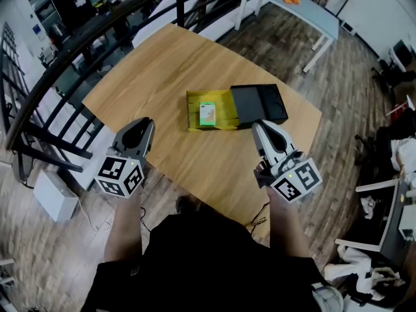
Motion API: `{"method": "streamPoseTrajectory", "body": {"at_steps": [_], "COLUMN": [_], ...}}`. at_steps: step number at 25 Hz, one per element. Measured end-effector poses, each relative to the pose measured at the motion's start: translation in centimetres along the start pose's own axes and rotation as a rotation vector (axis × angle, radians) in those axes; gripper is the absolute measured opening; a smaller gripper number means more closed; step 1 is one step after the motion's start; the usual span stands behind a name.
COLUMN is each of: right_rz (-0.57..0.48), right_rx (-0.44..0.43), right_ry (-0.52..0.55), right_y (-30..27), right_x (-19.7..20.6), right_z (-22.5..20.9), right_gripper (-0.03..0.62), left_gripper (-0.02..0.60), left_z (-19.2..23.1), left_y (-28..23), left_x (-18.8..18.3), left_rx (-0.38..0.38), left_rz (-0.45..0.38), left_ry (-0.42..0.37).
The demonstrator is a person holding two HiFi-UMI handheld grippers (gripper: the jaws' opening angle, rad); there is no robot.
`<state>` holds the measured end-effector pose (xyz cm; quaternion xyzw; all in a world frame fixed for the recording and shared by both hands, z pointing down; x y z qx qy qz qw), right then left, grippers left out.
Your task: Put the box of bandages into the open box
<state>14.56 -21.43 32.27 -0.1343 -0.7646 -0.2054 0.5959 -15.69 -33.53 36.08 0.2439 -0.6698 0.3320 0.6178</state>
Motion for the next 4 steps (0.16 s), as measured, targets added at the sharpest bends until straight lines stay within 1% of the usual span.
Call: {"method": "streamPoseTrajectory", "body": {"at_steps": [4], "right_rz": [0.004], "right_rx": [-0.001], "right_ry": [-0.003], "right_y": [-0.04], "right_x": [0.22], "right_z": [-0.09], "right_gripper": [0.035], "left_gripper": [0.052], "left_z": [-0.09], "left_y": [-0.08], "left_x": [0.14], "left_rx": [0.004], "left_rz": [0.000], "left_ry": [0.002]}}
Point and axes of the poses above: the fingertips, and each gripper's own axes: y backward along the fingers, z to its left, x out of its underside, the point moved 6 cm from there along y, backward along the fingers, and after that the axes turned 4 degrees about -y, right-handed, at the moved point
